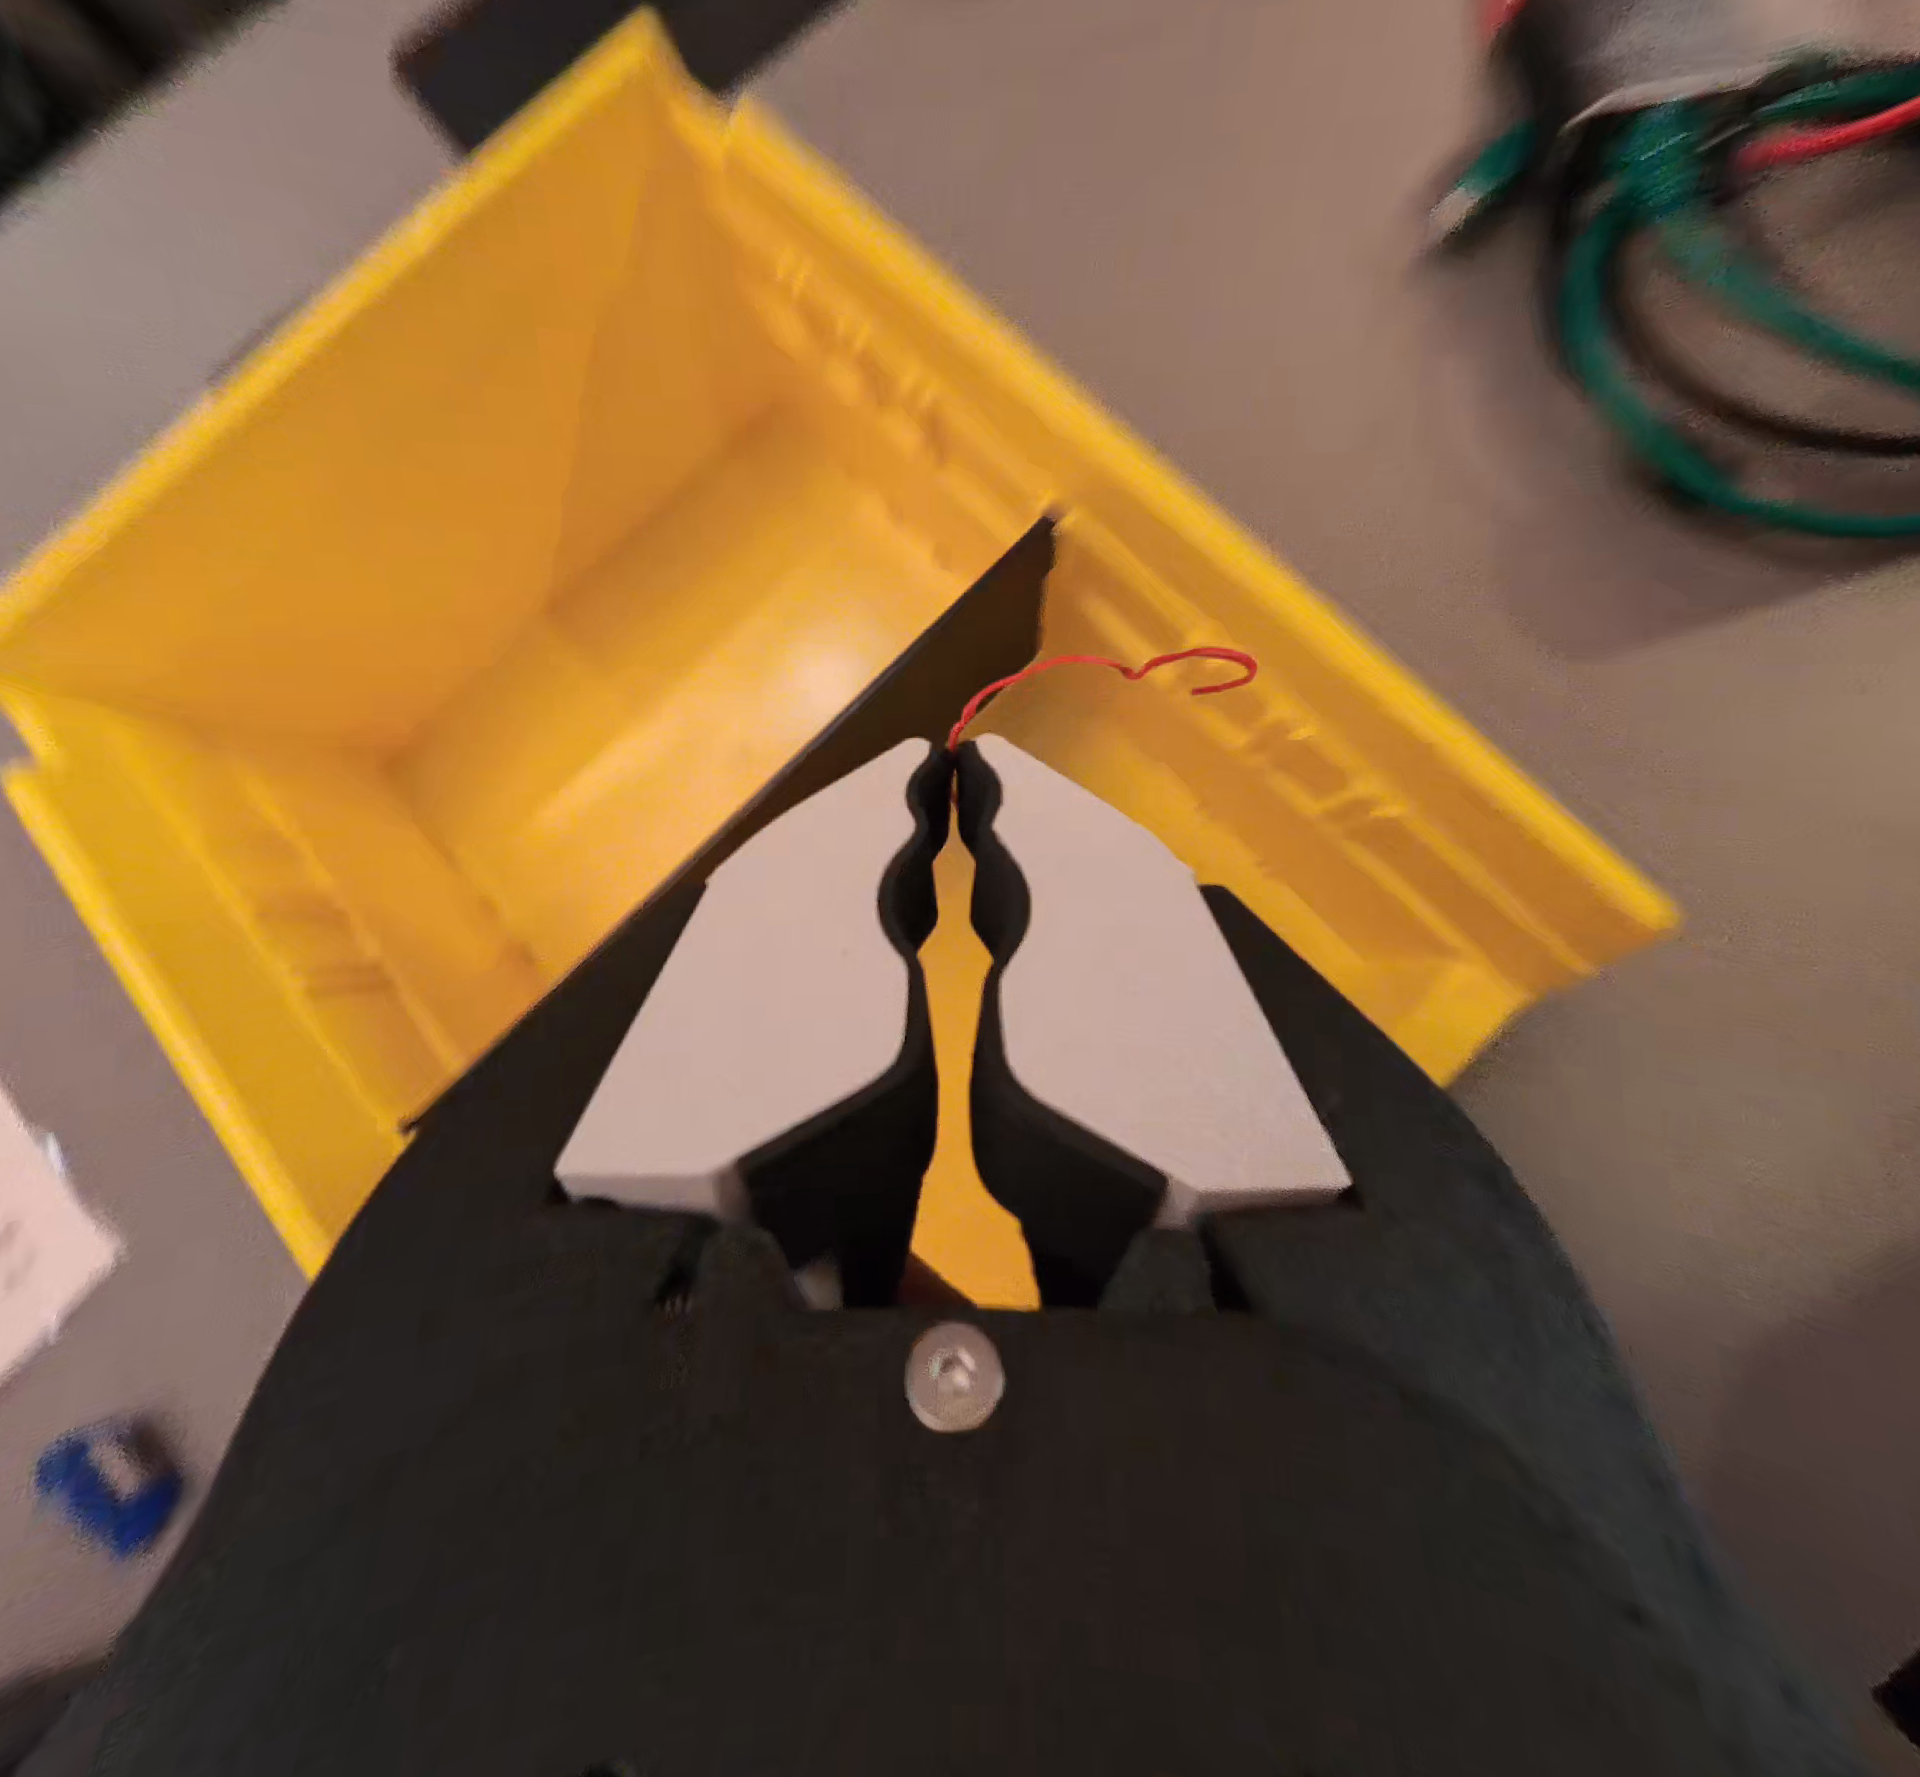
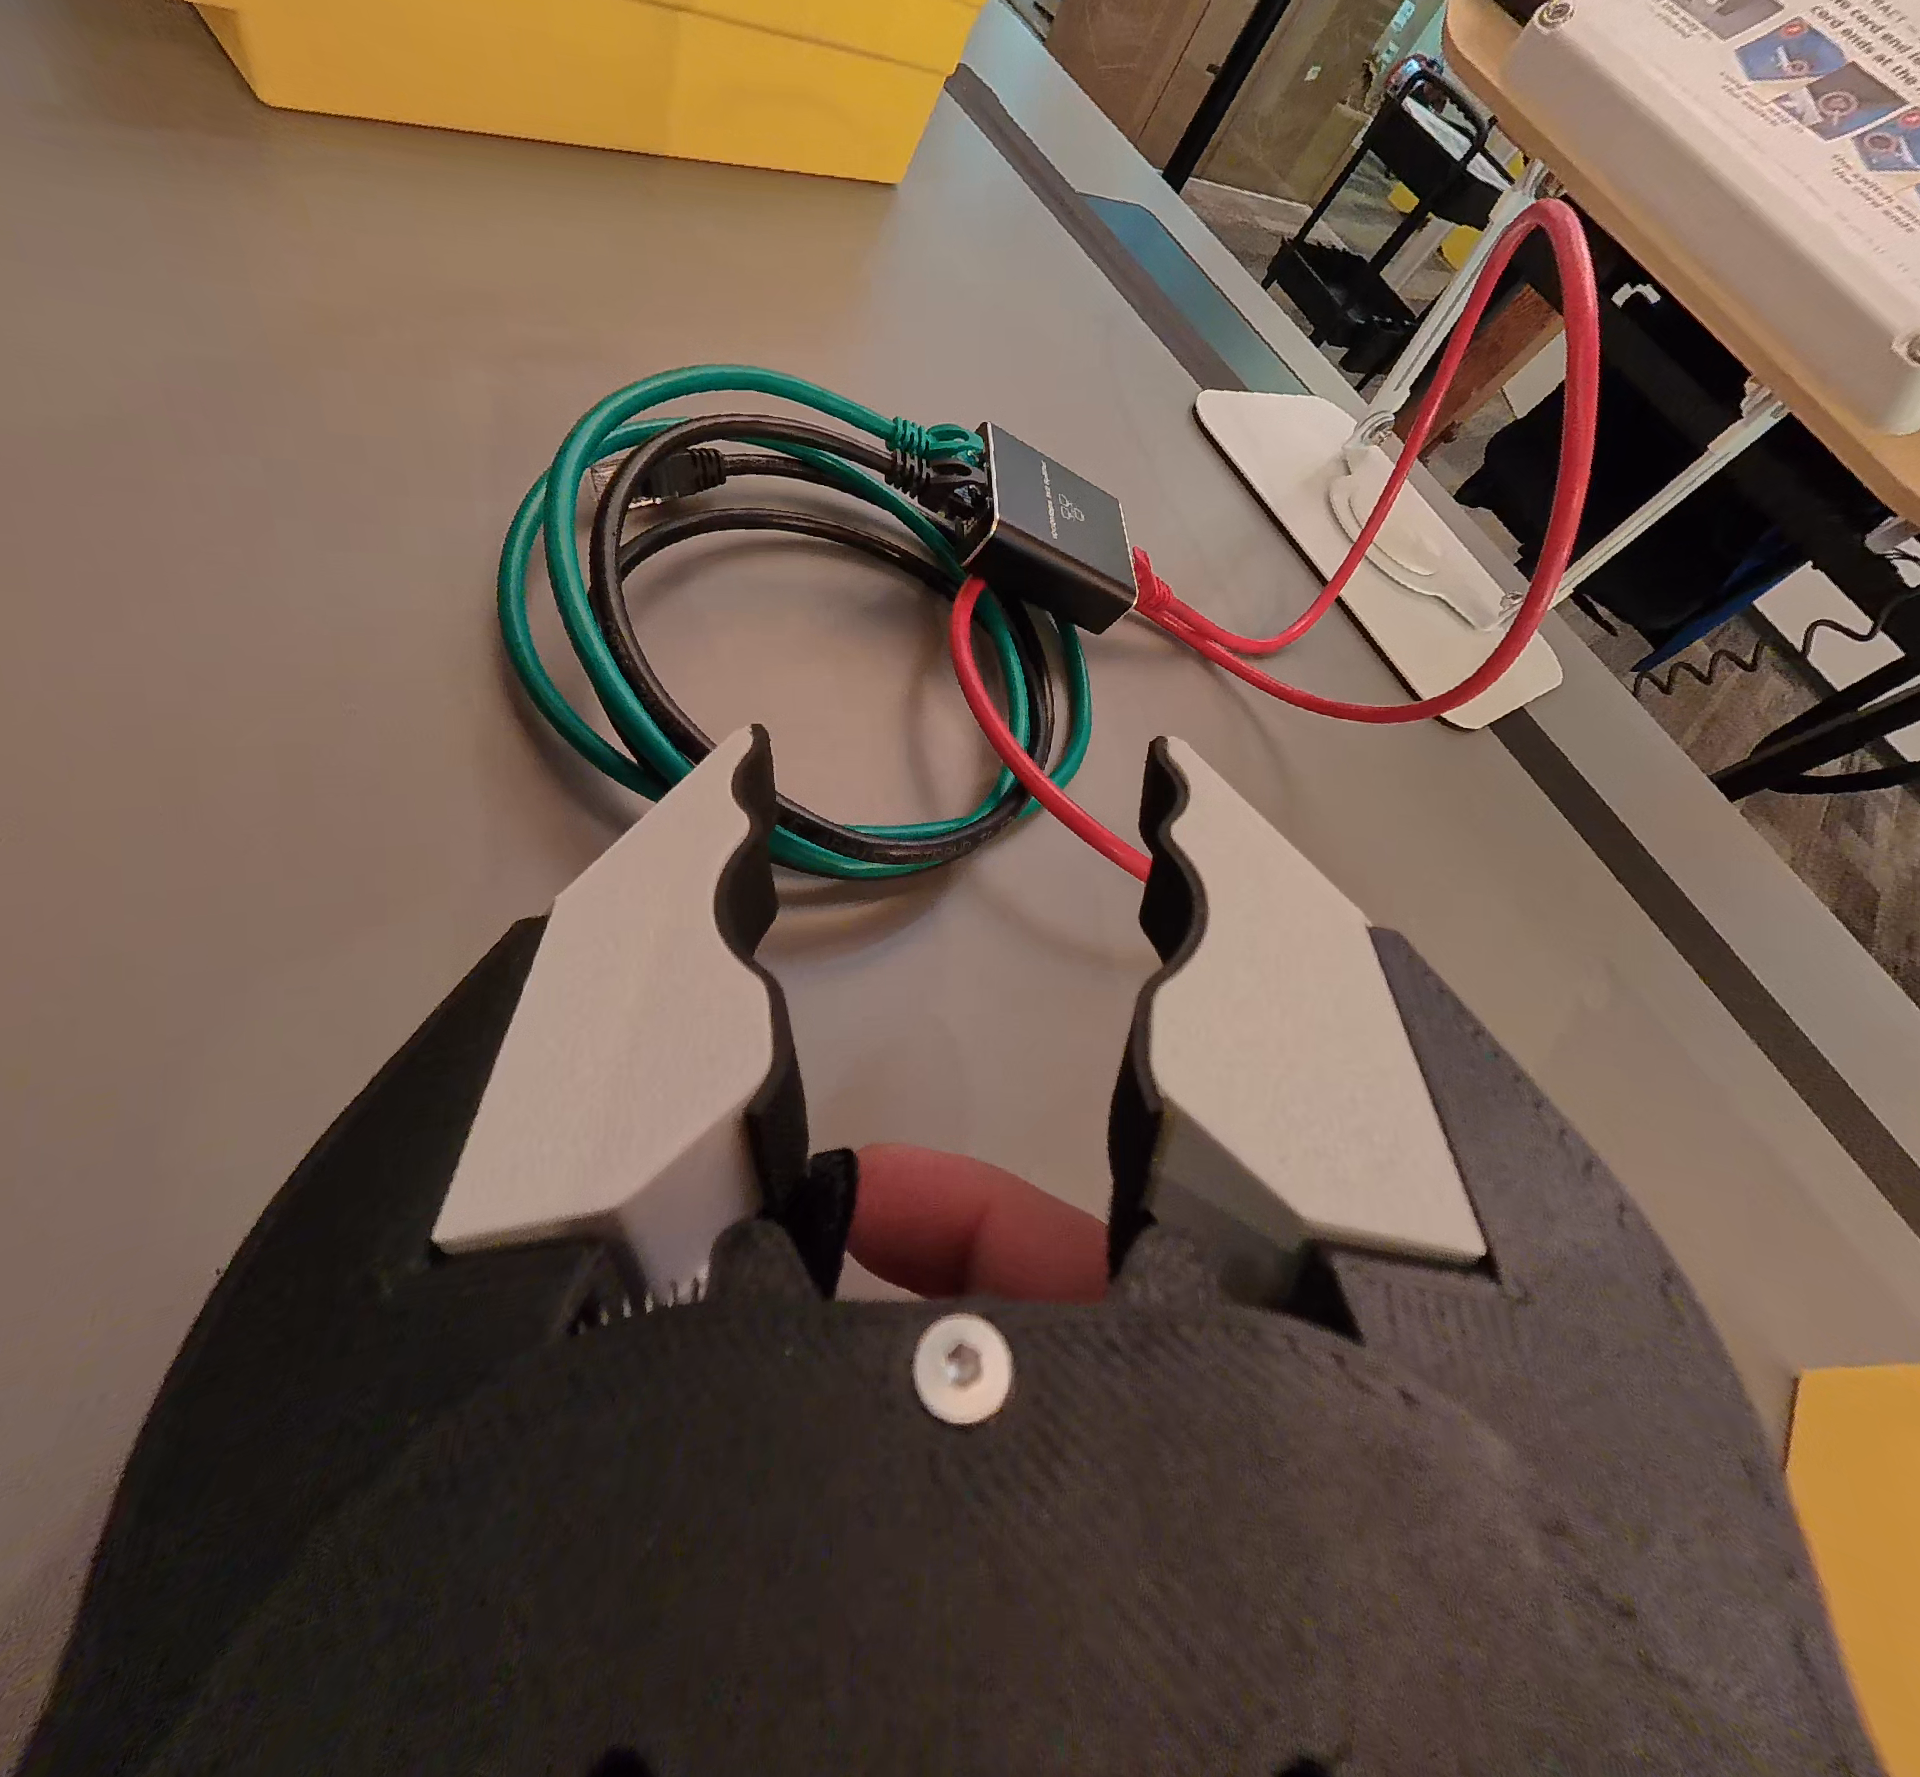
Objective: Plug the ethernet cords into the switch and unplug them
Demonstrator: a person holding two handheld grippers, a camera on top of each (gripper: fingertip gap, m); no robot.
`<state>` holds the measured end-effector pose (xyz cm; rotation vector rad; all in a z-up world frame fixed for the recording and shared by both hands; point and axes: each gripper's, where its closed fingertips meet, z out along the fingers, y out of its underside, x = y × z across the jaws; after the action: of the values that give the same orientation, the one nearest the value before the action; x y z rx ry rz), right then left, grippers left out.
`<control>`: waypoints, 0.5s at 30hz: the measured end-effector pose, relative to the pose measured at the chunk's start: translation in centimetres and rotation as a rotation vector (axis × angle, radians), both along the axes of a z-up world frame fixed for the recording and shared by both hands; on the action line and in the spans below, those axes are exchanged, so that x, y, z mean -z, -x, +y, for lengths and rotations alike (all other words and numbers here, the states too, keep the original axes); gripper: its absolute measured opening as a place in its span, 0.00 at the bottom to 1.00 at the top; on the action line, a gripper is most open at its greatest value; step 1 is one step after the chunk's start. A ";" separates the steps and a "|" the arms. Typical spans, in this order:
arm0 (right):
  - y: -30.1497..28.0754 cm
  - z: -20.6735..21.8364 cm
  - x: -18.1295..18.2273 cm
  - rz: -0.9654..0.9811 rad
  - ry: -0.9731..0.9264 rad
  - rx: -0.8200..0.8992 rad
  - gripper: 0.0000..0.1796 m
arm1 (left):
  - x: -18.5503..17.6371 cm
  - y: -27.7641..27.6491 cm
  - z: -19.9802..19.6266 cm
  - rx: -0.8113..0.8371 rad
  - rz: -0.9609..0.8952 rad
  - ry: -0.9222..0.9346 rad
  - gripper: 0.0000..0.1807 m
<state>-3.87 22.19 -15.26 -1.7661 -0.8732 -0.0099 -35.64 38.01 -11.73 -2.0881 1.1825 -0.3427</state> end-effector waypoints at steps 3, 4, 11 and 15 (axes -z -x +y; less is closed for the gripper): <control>0.0 0.0 0.0 -0.002 0.000 -0.001 0.38 | -4.7 -3.1 -2.9 0.186 -0.151 -0.186 0.01; 0.0 0.0 0.0 -0.002 0.000 -0.001 0.38 | -6.0 -4.0 -4.0 0.226 -0.188 -0.237 0.01; 0.2 -0.1 0.0 -0.006 -0.003 -0.006 0.38 | -8.5 -9.2 -9.9 0.386 -0.197 -0.294 0.01; 0.1 -0.1 -0.5 0.010 -0.020 -0.006 0.38 | -3.3 -12.8 -13.0 0.442 0.038 -0.254 0.02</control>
<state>-4.00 22.09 -14.79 -1.7434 -0.8676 -0.0059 -22.79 24.99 -8.43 -1.6136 1.6197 -0.3335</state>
